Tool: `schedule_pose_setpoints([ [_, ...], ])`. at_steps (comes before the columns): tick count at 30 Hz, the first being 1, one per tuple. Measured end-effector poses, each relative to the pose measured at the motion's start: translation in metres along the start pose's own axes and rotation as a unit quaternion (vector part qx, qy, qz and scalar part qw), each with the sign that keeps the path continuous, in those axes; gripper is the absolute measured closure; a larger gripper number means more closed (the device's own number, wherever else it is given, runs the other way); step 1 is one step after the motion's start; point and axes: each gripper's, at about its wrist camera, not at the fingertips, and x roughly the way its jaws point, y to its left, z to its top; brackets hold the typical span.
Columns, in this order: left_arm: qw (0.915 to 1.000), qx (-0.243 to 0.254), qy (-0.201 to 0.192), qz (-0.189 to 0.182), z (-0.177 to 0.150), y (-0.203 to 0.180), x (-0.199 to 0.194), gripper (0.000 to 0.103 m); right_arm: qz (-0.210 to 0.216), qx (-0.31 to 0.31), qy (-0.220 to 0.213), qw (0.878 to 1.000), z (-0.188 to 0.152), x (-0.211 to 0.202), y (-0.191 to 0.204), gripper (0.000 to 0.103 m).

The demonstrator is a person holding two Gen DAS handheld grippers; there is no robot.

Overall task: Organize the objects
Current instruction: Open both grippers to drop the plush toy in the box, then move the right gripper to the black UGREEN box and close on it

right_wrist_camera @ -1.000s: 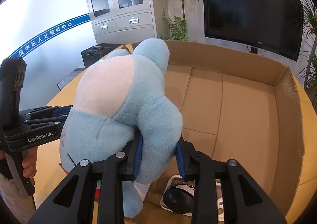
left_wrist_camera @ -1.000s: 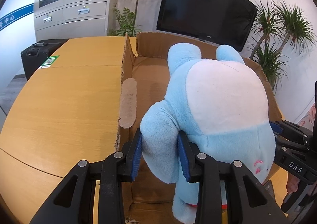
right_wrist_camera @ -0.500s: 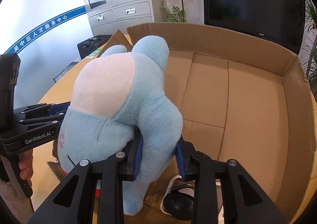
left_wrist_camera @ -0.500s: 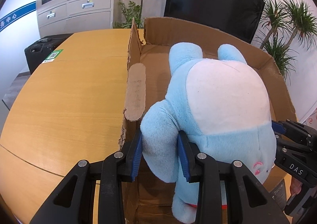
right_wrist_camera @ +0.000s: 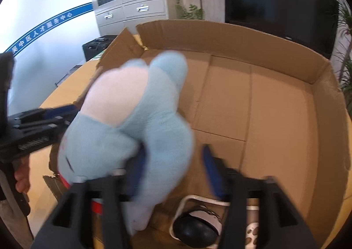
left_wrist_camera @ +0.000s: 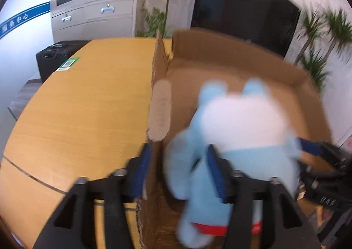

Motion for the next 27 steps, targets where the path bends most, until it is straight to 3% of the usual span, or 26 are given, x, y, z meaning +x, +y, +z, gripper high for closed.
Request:
schedule_pose_setpoints([
  [2, 0.9997, -0.002, -0.024, -0.008, 0.001, -0.002, -0.018, 0.024, 0.012, 0.01, -0.014, 1.0, -0.002, -0.013, -0.003, 0.03],
  [5, 0.9976, 0.002, -0.058, -0.039, 0.004, -0.012, -0.05, 0.022, -0.001, 0.015, -0.037, 0.999, -0.003, -0.045, -0.011, 0.03],
  [10, 0.9859, 0.037, -0.095, -0.133, -0.004, -0.046, -0.104, 0.015, 0.004, 0.036, -0.096, 0.995, -0.014, -0.119, -0.046, 0.024],
  [13, 0.9803, 0.048, -0.072, -0.177, -0.016, -0.064, -0.119, 0.014, -0.003, 0.04, -0.116, 0.993, -0.025, -0.159, -0.067, 0.024],
  [17, 0.978, 0.087, -0.042, -0.185, -0.044, -0.1, -0.136, 0.014, 0.012, 0.043, -0.128, 0.991, -0.049, -0.198, -0.091, 0.023],
  [22, 0.9752, 0.1, 0.008, -0.198, -0.099, -0.138, -0.143, 0.014, 0.057, 0.06, -0.101, 0.991, -0.088, -0.196, -0.097, 0.023],
  [27, 0.9709, 0.058, 0.069, -0.222, -0.152, -0.156, -0.126, 0.014, 0.085, 0.073, -0.052, 0.992, -0.144, -0.174, -0.097, 0.023],
])
